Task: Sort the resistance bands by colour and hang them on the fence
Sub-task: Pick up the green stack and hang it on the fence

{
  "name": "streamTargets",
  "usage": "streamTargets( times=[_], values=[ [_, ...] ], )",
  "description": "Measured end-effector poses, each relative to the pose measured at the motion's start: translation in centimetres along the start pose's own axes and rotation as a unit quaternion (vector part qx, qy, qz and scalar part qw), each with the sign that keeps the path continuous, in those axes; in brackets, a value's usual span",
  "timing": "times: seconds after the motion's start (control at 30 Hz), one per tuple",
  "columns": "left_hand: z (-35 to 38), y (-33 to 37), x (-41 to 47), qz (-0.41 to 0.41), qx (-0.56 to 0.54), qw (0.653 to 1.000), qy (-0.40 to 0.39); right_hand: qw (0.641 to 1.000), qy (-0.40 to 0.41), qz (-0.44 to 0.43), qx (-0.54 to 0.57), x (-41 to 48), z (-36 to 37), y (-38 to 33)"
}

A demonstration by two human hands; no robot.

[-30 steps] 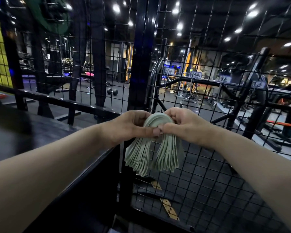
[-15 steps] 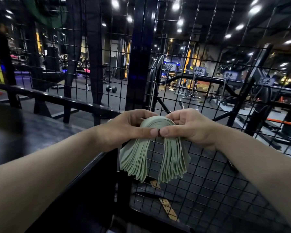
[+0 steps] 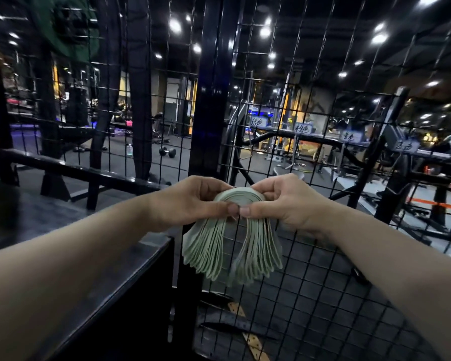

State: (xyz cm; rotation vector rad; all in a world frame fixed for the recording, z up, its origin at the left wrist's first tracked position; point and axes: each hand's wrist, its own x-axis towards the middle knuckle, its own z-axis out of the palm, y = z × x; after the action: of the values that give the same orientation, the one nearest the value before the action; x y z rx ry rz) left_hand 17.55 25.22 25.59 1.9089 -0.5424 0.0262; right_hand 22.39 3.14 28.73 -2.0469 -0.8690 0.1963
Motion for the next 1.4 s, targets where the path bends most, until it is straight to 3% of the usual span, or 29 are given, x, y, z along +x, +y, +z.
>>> streamTargets(
  times=[0.27, 0.53, 0.6, 0.7, 0.83, 0.93, 1.1, 1.27, 1.4],
  values=[
    [-1.4, 0.2, 1.6, -0.044, -0.011, 0.998, -0.035, 1.0, 0.014, 0.007, -0.027, 3.0, -1.0, -0.7],
    [0.5, -0.9, 2.7, -0.018, 0.087, 0.991, 0.098, 0.999, 0.034, 0.001, -0.02, 4.9, -0.8, 0.4],
    [1.1, -1.3, 2.7, 0.016, 0.195, 0.97, 0.146, 0.999, 0.046, 0.001, -0.024, 5.2, -0.7, 0.7],
    [1.8, -1.7, 2.5, 0.054, 0.39, 0.892, 0.222, 0.998, 0.054, -0.001, -0.019, 5.7, -0.9, 1.3],
    [2.5, -1.3, 3.0, 0.037, 0.517, 0.817, 0.253, 0.998, 0.061, 0.003, -0.02, 6.1, -1.0, 1.9],
    [2.3, -0.9, 3.7, 0.004, 0.537, 0.806, 0.248, 0.997, 0.071, 0.006, -0.021, 6.6, -1.2, 2.4],
    [1.3, -0.7, 5.0, 0.015, 0.546, 0.804, 0.234, 0.998, 0.066, 0.003, -0.02, 7.4, -1.8, 3.0],
    [0.4, 0.1, 6.7, 0.015, 0.587, 0.781, 0.213, 0.998, 0.047, -0.013, -0.028, 7.8, -2.2, 3.4],
    [-0.4, 0.4, 8.1, 0.006, 0.621, 0.754, 0.214, 0.987, 0.096, -0.087, -0.096, 7.5, -1.1, 3.7]
  ],
)
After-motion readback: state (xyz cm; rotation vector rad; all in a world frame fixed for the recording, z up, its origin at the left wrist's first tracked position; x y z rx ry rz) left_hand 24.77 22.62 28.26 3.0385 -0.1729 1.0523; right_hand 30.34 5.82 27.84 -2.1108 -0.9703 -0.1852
